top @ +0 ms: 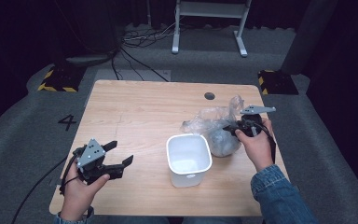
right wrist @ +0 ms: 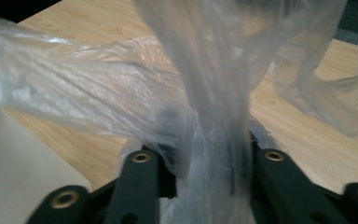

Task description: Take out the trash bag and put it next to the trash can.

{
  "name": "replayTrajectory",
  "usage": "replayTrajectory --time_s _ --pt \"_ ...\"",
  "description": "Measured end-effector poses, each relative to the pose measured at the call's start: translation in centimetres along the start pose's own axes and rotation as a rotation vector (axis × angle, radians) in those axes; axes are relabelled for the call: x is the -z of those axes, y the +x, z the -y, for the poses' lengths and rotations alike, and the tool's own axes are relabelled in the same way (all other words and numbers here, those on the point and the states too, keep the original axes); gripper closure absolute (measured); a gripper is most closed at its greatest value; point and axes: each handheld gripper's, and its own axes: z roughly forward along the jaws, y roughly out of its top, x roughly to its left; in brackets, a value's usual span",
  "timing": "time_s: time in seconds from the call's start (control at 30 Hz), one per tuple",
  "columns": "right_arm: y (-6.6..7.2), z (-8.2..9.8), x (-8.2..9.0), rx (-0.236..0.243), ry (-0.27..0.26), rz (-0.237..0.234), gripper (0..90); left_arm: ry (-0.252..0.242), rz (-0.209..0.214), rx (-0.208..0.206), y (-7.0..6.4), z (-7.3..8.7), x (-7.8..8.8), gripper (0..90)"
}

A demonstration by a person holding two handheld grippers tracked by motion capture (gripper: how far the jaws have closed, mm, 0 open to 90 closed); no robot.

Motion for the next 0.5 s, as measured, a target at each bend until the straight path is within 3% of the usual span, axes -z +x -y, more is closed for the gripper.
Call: replayTrajectory --time_s 0.33,0.5 --pt "-1.1 2.3 2.2 -0.033 -0.014 0.038 37.6 0.012 0.009 -0.004 -0.1 0.0 -0.5 22.3" --pt "-1.4 3.5 3.6 -0.049 -0.027 0.049 31.4 0.014 0.017 0.012 -0.1 0.2 -0.7 22.4"
